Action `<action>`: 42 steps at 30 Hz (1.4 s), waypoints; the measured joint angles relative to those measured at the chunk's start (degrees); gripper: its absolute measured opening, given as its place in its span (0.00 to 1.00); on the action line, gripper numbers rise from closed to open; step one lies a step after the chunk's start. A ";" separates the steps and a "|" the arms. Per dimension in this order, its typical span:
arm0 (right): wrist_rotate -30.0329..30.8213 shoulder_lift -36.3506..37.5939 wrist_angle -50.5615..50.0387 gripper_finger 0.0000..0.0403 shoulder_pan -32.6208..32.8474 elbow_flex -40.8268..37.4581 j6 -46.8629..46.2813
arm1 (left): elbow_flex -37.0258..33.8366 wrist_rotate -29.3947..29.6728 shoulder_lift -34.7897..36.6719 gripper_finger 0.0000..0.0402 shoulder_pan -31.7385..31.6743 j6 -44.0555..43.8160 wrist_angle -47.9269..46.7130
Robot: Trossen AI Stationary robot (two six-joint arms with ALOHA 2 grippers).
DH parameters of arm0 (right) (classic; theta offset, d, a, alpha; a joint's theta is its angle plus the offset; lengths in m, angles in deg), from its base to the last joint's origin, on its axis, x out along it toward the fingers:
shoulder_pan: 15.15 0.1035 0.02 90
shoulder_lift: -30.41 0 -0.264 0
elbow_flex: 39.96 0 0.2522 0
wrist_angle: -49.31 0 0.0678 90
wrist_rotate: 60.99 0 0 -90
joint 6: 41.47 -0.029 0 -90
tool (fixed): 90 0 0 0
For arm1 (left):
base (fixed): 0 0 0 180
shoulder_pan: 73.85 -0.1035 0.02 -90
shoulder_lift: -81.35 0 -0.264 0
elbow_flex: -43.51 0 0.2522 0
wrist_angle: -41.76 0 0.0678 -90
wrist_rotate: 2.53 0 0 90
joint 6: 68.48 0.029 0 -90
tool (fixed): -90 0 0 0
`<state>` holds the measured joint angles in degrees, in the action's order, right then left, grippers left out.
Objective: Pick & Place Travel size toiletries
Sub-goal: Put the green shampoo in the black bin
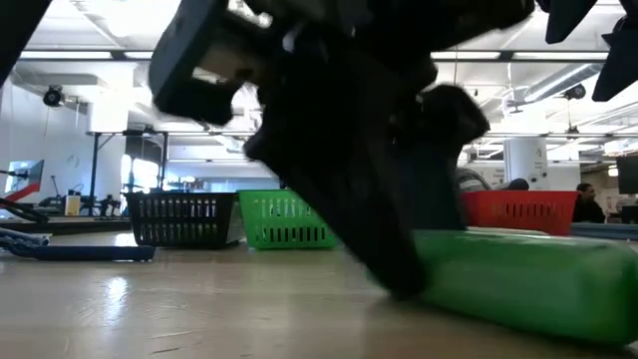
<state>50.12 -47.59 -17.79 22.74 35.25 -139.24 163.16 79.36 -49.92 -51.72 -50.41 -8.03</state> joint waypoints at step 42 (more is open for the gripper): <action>9.11 5.57 -0.66 0.96 -0.44 0.00 6.93 | -31.13 40.29 37.45 0.41 9.00 -118.81 -21.91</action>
<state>59.23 -42.01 -18.44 22.30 35.25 -132.31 132.04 119.65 -12.47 -42.72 -169.22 -29.94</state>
